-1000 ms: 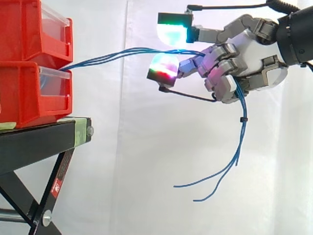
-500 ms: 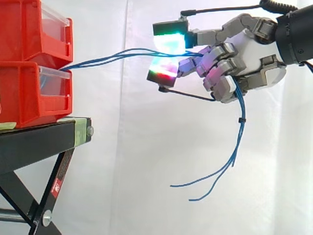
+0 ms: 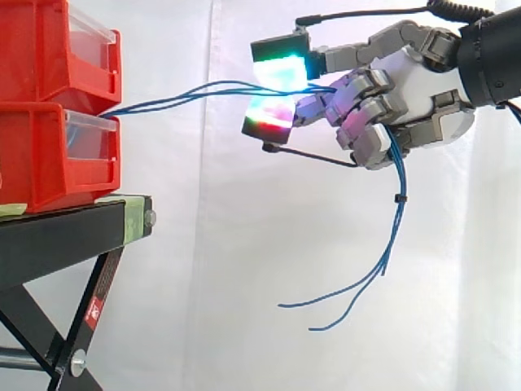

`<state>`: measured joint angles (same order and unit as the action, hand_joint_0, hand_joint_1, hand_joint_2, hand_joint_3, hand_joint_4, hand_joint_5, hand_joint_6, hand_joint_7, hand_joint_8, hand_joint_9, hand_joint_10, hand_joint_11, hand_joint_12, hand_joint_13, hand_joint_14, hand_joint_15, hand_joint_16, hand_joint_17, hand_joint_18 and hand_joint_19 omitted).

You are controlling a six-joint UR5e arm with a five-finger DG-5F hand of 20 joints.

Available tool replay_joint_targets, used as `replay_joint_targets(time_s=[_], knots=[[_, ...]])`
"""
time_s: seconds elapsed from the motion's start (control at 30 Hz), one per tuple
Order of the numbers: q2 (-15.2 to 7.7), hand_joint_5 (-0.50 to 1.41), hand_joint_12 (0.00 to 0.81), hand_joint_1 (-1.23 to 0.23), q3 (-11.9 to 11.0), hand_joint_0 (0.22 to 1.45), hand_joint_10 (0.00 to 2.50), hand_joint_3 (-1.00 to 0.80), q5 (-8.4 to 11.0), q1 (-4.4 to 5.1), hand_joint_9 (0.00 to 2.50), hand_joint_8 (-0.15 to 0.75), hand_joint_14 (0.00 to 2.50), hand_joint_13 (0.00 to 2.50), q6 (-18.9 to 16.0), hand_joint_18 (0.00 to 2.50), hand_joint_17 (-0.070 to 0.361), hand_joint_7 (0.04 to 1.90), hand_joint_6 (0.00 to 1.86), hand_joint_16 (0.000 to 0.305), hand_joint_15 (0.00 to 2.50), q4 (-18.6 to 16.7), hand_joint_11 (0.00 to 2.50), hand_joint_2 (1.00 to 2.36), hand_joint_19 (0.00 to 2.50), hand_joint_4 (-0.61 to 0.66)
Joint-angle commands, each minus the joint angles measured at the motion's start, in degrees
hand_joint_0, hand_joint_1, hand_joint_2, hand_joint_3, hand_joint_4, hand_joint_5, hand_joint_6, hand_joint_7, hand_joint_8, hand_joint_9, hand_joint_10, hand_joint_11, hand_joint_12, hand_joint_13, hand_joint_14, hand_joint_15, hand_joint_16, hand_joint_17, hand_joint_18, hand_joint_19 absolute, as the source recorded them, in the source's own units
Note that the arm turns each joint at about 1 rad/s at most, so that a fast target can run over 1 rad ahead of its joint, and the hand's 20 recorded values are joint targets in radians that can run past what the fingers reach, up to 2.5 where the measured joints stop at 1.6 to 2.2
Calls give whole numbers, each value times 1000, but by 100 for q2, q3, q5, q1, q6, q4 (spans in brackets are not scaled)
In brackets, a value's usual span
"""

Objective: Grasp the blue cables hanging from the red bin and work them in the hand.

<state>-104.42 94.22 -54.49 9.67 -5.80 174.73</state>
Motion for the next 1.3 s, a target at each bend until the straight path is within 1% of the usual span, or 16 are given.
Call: replay_joint_targets(time_s=[0.0,0.07,0.23,0.3,0.37,0.5,0.8,0.9,0.93,0.97,1.0,1.03,1.07,1.1,1.13,1.27], knots=[[-9,101,727,-666,0,930,2500,16,0,0,1603,430,2500,1909,0,2202,168,1033,825,224,1975,0,2500,1012,725,234],[0,108,727,-698,0,883,2500,33,0,-9,1603,430,2500,1909,0,2202,168,1043,797,224,1975,0,2500,1036,725,266],[-9,52,727,-711,0,758,2500,-100,-9,-26,1603,430,2500,1909,0,2202,168,1009,830,224,1975,0,2500,1247,725,309],[0,26,727,-726,9,773,2500,-66,-26,-26,1603,430,2500,1909,0,2202,168,996,860,224,1975,0,2500,1218,725,305],[0,7,727,-738,0,753,2500,-68,-53,-35,1603,430,2500,1909,0,2202,168,977,893,224,1975,0,2500,1337,725,297],[0,-45,727,-754,9,740,2500,-99,-53,-35,1603,430,2500,1909,9,2202,168,950,949,224,1975,0,2500,1412,725,288],[-9,-184,727,-814,0,830,2500,-80,-53,-61,1603,430,2500,1909,44,2202,168,965,934,224,1975,-70,2500,1123,725,263],[0,-194,727,-823,9,892,2500,36,-61,-70,1603,430,2500,1909,97,2202,168,1002,878,224,1975,-88,2500,1001,725,233],[0,-202,727,-827,9,896,2500,96,-70,-79,1603,430,2500,1909,132,2202,168,998,884,224,1975,-123,2500,1030,725,221],[0,-227,727,-813,0,816,2500,122,-88,-97,1603,430,2500,1909,184,2202,168,947,964,224,1975,-176,2500,1338,725,211],[0,-227,727,-808,0,807,2500,149,-88,-105,1603,430,2500,1909,202,2202,168,948,962,224,1975,-185,2500,1424,725,207],[0,-237,727,-775,9,735,2500,147,-105,-105,1603,430,2500,1909,228,2202,168,934,997,224,1975,-211,2500,1702,725,202],[-9,-243,727,-726,9,693,2500,175,-105,-114,1603,430,2500,1909,237,2202,168,924,1029,224,1975,-220,2500,1870,725,202],[0,-244,727,-711,9,692,2500,214,-105,-114,1603,430,2500,1909,255,2202,168,931,1027,224,1975,-237,2500,1895,725,201],[-9,-247,727,-672,0,657,2500,200,-123,-132,1603,430,2500,1909,272,2202,168,924,1041,224,1975,-264,2500,2010,725,207],[0,-249,727,-647,9,635,2500,174,-158,-149,1603,430,2500,1909,308,2202,168,915,1013,224,1975,-299,2500,2097,725,194]])
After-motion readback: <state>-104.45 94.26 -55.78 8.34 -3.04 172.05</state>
